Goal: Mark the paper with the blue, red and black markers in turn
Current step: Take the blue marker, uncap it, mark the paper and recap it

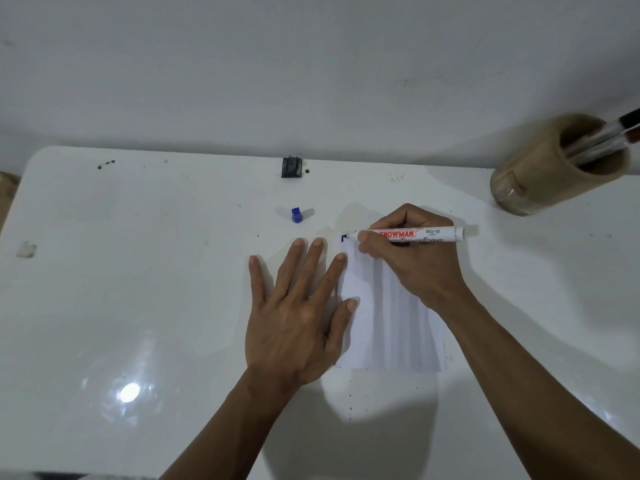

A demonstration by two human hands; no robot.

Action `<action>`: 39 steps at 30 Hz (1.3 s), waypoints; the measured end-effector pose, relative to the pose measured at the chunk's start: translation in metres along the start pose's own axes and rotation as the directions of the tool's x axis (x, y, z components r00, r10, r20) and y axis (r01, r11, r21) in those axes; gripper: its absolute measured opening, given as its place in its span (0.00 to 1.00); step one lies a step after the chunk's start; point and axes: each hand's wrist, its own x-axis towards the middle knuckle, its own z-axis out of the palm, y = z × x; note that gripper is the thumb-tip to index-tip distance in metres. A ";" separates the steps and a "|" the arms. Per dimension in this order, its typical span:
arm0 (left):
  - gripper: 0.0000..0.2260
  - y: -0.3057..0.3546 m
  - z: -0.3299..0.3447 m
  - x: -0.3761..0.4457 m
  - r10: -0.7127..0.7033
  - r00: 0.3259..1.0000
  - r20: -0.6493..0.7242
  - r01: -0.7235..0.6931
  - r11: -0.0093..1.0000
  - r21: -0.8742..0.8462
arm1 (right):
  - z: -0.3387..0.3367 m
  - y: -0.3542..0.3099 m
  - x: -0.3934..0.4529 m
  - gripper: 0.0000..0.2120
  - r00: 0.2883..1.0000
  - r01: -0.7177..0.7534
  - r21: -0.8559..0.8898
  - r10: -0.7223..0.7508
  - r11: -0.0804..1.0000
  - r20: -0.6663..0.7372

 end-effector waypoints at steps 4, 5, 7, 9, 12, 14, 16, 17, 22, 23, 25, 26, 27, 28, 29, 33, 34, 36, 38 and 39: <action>0.27 0.000 -0.003 -0.001 0.002 1.000 0.003 -0.002 0.999 -0.036 | -0.008 -0.018 0.000 0.09 0.996 -0.085 0.234 0.092 0.969 -0.019; 0.27 0.001 -0.006 -0.001 -0.004 1.000 0.002 0.004 0.998 -0.065 | -0.011 -0.025 -0.002 0.09 0.995 -0.085 0.256 0.094 0.963 -0.023; 0.27 0.002 -0.015 0.001 -0.054 0.999 -0.010 0.051 0.986 -0.160 | -0.015 -0.038 -0.007 0.08 0.994 -0.088 0.313 0.103 0.946 -0.032; 0.26 0.000 -0.027 0.007 -0.140 0.988 -0.064 0.123 0.967 -0.223 | -0.020 -0.050 -0.015 0.08 0.991 -0.104 0.370 0.129 0.923 -0.044; 0.21 -0.012 -0.044 0.028 -0.224 0.963 -0.151 0.188 0.957 -0.219 | -0.025 -0.063 -0.028 0.06 0.985 -0.123 0.409 0.161 0.904 -0.059; 0.20 -0.018 -0.054 0.046 -0.219 0.961 -0.168 0.190 0.967 -0.169 | -0.026 -0.067 -0.038 0.05 0.977 -0.144 0.435 0.197 0.889 -0.079; 0.19 -0.022 -0.062 0.062 -0.199 0.976 -0.089 0.184 0.972 -0.147 | -0.027 -0.068 -0.046 0.04 0.965 -0.175 0.460 0.244 0.870 -0.095; 0.18 -0.023 -0.063 0.070 -0.196 0.980 -0.031 0.190 0.972 -0.136 | -0.027 -0.068 -0.049 0.04 0.959 -0.188 0.469 0.263 0.863 -0.100; 0.11 -0.017 -0.073 0.086 -0.155 0.987 0.035 0.157 0.985 -0.066 | -0.038 -0.073 -0.065 0.08 0.950 -0.177 0.495 0.279 0.851 -0.140; 0.10 -0.021 -0.074 0.087 -0.189 0.981 0.040 0.192 0.977 -0.091 | -0.035 -0.074 -0.064 0.08 0.951 -0.187 0.484 0.281 0.855 -0.130; 0.08 -0.025 -0.079 0.085 -0.260 0.965 0.033 0.260 0.940 -0.221 | -0.034 -0.079 -0.064 0.07 0.956 -0.177 0.478 0.265 0.860 -0.122; 0.07 -0.024 -0.085 0.080 -0.299 0.954 0.039 0.295 0.902 -0.316 | -0.034 -0.085 -0.066 0.07 0.960 -0.167 0.490 0.254 0.856 -0.116; 0.06 -0.021 -0.088 0.075 -0.337 0.939 0.065 0.332 0.846 -0.417 | -0.033 -0.087 -0.066 0.08 0.960 -0.171 0.503 0.258 0.847 -0.108; 0.04 -0.018 -0.092 0.070 -0.365 0.926 0.092 0.359 0.783 -0.508 | -0.032 -0.088 -0.065 0.08 0.959 -0.170 0.514 0.260 0.841 -0.109; 0.04 -0.014 -0.094 0.063 -0.386 0.915 0.116 0.376 0.716 -0.588 | -0.032 -0.090 -0.065 0.07 0.960 -0.165 0.523 0.257 0.836 -0.109; 0.04 0.003 -0.109 0.038 -0.412 0.888 0.205 0.367 0.367 -0.855 | -0.027 -0.105 -0.066 0.03 0.977 -0.098 0.431 0.169 0.897 -0.130; 0.04 0.006 -0.116 0.032 -0.401 0.893 0.205 0.334 0.284 -0.898 | -0.024 -0.110 -0.068 0.03 0.982 -0.064 0.390 0.127 0.919 -0.137; 0.04 0.011 -0.125 0.024 -0.375 0.906 0.198 0.274 0.161 -0.948 | -0.019 -0.118 -0.070 0.03 0.987 -0.019 0.326 0.069 0.945 -0.143; 0.04 0.013 -0.131 0.018 -0.346 0.921 0.178 0.225 0.100 -0.969 | -0.015 -0.123 -0.074 0.04 0.988 0.006 0.291 0.039 0.957 -0.149; 0.05 0.014 -0.134 0.016 -0.334 0.927 0.171 0.211 0.087 -0.974 | -0.012 -0.124 -0.075 0.05 0.988 0.013 0.276 0.030 0.961 -0.152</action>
